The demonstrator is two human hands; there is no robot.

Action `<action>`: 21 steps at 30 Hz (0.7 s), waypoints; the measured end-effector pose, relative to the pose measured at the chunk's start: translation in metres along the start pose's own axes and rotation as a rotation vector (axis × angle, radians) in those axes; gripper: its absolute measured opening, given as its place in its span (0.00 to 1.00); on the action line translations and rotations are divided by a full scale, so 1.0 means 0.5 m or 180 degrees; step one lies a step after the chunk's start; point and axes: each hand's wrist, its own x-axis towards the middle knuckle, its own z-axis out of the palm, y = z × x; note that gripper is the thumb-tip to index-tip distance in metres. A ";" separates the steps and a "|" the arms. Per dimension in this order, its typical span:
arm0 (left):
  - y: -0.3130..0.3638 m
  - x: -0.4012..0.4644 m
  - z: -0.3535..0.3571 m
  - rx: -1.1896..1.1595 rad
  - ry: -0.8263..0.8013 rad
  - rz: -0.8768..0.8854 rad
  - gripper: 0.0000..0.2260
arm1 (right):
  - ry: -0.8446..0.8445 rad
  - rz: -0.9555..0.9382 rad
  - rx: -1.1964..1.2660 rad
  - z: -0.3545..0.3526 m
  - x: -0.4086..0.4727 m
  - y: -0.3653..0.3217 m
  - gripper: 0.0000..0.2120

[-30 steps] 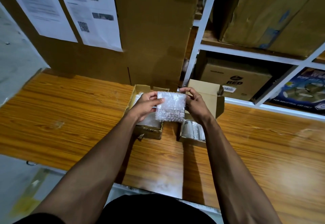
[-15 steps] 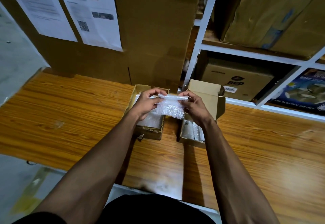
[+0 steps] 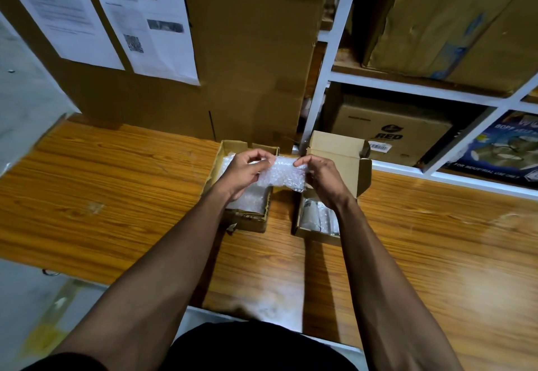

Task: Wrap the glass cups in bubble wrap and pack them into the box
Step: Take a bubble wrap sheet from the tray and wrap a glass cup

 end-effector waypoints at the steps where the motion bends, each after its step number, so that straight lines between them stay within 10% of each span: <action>1: -0.001 0.003 0.000 0.0053 0.0033 0.0064 0.05 | -0.0002 -0.0007 0.0027 0.000 -0.001 -0.002 0.15; 5: -0.006 0.014 0.000 0.0035 0.0053 0.0062 0.14 | 0.0000 -0.0152 -0.0140 -0.004 0.003 -0.002 0.02; 10: -0.002 0.018 0.000 0.0136 0.0082 -0.0034 0.16 | 0.0045 0.0046 0.0132 -0.013 0.000 -0.004 0.22; 21: 0.001 0.017 0.013 -0.0043 -0.0001 -0.0188 0.13 | -0.0068 -0.0250 -0.0225 -0.015 0.005 0.002 0.11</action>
